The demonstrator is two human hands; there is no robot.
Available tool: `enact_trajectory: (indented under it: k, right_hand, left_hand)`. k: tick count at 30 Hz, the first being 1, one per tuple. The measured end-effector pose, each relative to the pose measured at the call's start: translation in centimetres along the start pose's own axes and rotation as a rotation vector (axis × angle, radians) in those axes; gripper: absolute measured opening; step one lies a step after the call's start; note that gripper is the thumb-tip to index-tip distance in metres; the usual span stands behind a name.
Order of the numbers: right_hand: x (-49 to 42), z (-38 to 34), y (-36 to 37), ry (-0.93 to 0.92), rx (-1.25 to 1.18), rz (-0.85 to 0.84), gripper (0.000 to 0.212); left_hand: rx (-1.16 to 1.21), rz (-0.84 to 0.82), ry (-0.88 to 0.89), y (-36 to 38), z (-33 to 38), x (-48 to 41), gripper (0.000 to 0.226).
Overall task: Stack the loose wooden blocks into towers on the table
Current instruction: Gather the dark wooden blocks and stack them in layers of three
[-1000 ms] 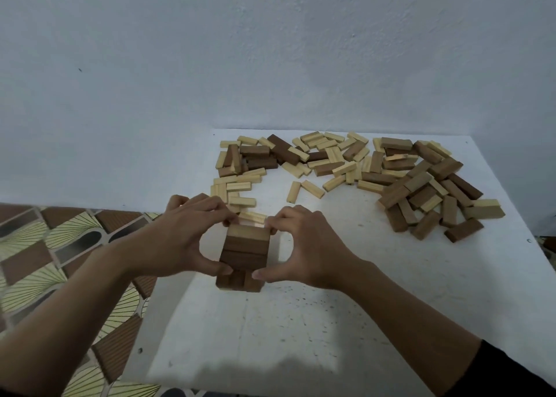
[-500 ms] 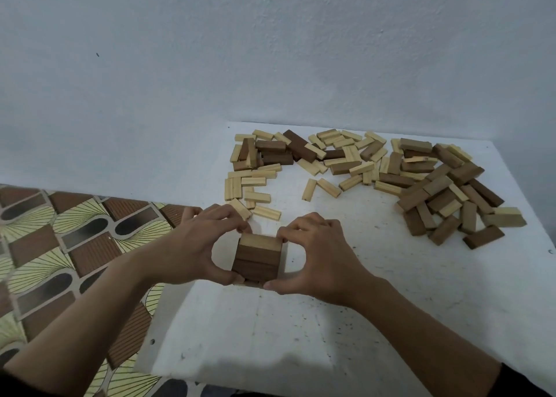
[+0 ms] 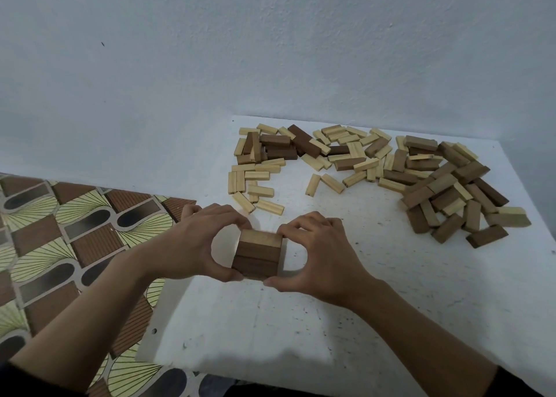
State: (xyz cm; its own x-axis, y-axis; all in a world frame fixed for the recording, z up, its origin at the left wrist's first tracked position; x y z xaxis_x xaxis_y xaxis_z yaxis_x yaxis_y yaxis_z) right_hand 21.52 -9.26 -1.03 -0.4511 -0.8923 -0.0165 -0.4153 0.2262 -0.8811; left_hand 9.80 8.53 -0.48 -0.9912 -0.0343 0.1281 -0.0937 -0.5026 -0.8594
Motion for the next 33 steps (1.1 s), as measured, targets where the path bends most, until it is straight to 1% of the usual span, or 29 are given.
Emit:
enact_trajectory:
  k: [2, 4, 6, 9, 13, 16, 20, 22, 25, 30, 33]
  right_hand:
    - [0.0, 0.0, 0.1, 0.0, 0.009, -0.007, 0.083]
    - [0.0, 0.0, 0.1, 0.002, 0.015, -0.014, 0.086]
    - [0.1, -0.1, 0.0, 0.003, 0.016, -0.011, 0.087]
    - [0.1, -0.1, -0.1, 0.002, 0.019, -0.009, 0.085]
    - [0.2, -0.1, -0.1, 0.005, 0.024, -0.004, 0.081]
    - [0.2, 0.0, 0.0, 0.011, 0.032, -0.019, 0.084]
    - [0.2, -0.2, 0.0, 0.018, 0.029, -0.035, 0.095]
    - [0.2, -0.3, 0.2, 0.016, 0.025, -0.036, 0.097]
    - [0.1, -0.3, 0.5, 0.008, 0.027, -0.034, 0.092]
    - [-0.2, -0.3, 0.9, 0.001, 0.023, -0.021, 0.085]
    - [-0.2, -0.2, 1.0, -0.001, 0.012, -0.013, 0.083]
  left_hand:
    - [-0.015, -0.003, -0.004, 0.0, 0.1, 0.0, 0.072]
    - [-0.03, -0.017, -0.012, 0.1, 0.3, 0.0, 0.083]
    - [-0.05, -0.021, -0.004, 0.2, 0.6, -0.1, 0.089]
    - [-0.095, -0.028, 0.029, 0.4, 1.1, -0.4, 0.085]
    - [-0.099, -0.013, 0.055, 0.5, 1.3, -0.8, 0.071]
    - [-0.109, -0.006, 0.05, 0.5, 1.3, -0.9, 0.066]
    - [-0.11, -0.013, 0.042, 0.5, 1.3, -0.8, 0.064]
    - [-0.1, -0.019, 0.034, 0.6, 1.3, -0.8, 0.063]
    - [-0.112, -0.014, 0.024, 0.6, 1.3, -0.8, 0.064]
    - [-0.116, -0.017, 0.02, 1.1, 1.5, -0.9, 0.071]
    - [-0.099, -0.004, 0.021, 1.3, 1.7, -1.0, 0.068]
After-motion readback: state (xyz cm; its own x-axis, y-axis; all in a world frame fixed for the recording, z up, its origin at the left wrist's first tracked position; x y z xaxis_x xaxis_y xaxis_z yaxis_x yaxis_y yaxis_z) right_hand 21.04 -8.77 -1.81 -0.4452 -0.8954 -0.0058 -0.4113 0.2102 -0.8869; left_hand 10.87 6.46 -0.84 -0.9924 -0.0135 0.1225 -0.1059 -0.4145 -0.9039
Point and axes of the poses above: each hand's wrist, its own x-axis away from the middle knuckle, its own y-axis out of the palm, z = x × y, the point moved 5 cm from there along -x, towards the middle knuckle, and after that the axes turned 3 degrees about y, right-handed, at the moved point
